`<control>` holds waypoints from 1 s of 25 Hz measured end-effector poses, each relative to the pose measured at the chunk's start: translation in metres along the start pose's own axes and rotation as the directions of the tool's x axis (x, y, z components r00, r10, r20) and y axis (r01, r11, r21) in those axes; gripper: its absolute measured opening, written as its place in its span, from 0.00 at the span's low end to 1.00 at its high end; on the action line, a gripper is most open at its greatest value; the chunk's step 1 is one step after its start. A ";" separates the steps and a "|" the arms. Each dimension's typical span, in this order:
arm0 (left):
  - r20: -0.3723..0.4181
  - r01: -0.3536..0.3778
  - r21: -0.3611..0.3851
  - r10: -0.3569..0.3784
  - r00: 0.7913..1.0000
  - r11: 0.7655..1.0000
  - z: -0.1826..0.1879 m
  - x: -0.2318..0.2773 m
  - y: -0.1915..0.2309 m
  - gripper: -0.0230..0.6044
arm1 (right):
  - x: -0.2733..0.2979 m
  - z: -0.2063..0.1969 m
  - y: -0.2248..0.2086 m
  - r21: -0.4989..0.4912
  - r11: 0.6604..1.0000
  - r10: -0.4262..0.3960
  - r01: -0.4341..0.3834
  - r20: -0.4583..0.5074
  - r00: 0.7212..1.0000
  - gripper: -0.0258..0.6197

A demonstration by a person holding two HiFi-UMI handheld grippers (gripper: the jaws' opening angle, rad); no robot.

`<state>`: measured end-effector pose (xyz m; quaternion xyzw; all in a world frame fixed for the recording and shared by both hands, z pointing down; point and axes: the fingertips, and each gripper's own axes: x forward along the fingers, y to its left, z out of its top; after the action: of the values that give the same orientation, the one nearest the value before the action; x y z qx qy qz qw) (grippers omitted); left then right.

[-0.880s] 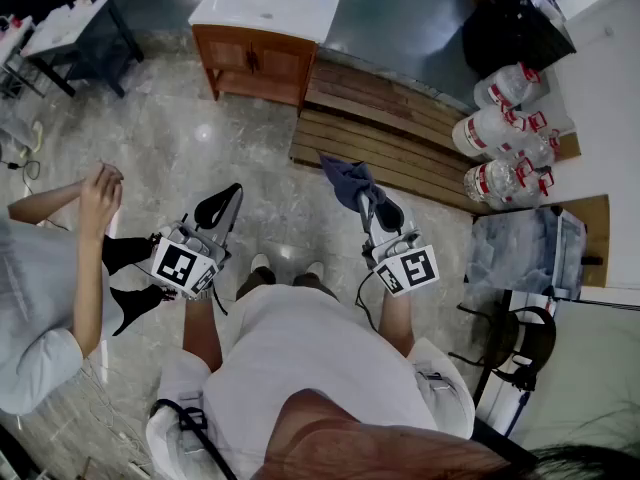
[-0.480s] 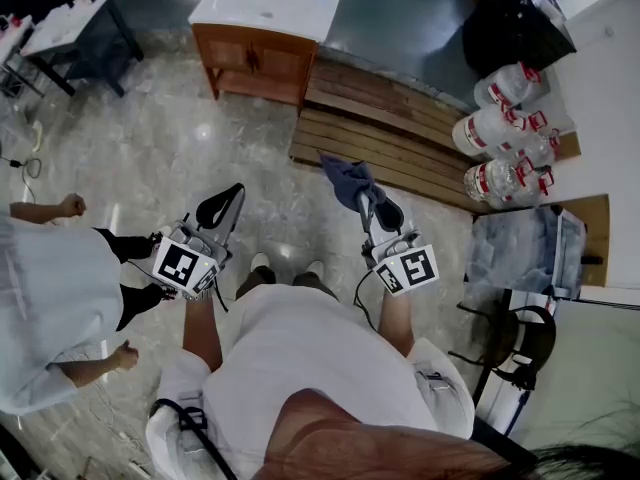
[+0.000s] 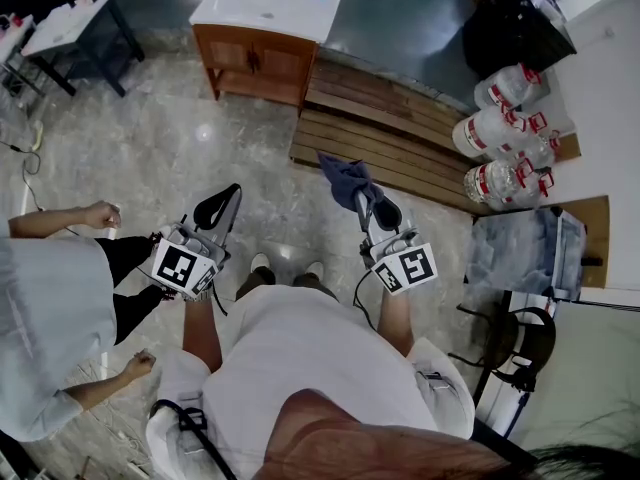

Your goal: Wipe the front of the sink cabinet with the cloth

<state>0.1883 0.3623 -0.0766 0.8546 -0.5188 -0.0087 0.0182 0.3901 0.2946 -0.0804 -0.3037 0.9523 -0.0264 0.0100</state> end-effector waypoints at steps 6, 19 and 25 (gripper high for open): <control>0.006 -0.017 -0.001 0.017 1.000 1.000 0.000 0.000 0.000 0.04 | 0.001 -0.002 0.000 -0.004 1.000 0.011 -0.011 -0.007 1.000 0.13; 0.007 -0.116 0.015 0.116 0.993 0.993 -0.013 0.045 -0.024 0.04 | -0.015 -0.019 -0.056 -0.009 0.996 0.086 -0.086 -0.021 0.996 0.14; -0.022 -0.155 0.012 0.155 0.988 0.988 -0.026 0.053 -0.014 0.04 | -0.007 -0.028 -0.077 0.009 0.996 0.092 -0.091 -0.013 0.996 0.14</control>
<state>0.2262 0.3226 -0.0507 0.8119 -0.5834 0.0052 0.0203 0.4393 0.2367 -0.0478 -0.2596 0.9652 -0.0319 0.0060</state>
